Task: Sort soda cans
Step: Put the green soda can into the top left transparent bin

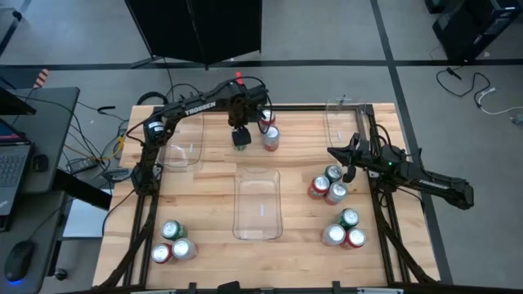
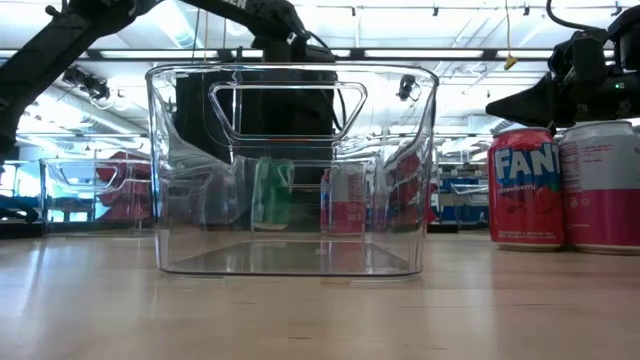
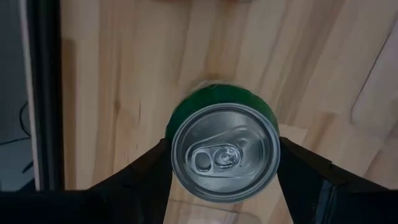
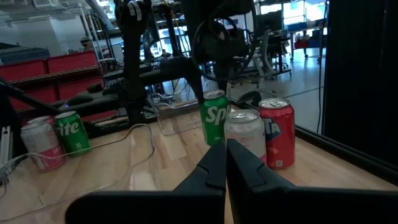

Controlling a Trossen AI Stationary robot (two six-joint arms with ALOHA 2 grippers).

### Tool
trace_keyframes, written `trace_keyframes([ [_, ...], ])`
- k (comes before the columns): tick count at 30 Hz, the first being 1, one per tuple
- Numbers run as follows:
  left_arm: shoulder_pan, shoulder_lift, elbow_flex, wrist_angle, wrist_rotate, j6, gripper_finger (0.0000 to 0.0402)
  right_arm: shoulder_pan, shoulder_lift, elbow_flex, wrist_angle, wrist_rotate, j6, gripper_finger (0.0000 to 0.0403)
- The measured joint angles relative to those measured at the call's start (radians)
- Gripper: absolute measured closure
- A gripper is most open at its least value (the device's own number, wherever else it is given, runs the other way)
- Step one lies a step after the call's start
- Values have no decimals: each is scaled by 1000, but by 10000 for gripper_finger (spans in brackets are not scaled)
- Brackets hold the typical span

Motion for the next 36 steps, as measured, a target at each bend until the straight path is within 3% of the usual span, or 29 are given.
trace_keyframes([
  [10, 3, -14, 37, -39, -22, -29, 162, 0, 0, 0, 0, 0, 0, 402],
  [19, 42, -185, 29, -60, -30, -46, 162, 0, 0, 0, 0, 0, 0, 402],
  [30, 142, -423, 30, -149, -116, -249, 163, 0, 0, 0, 0, 0, 0, 402],
  [36, 259, -469, 30, -150, -147, -383, 163, 0, 0, 0, 0, 0, 0, 402],
])
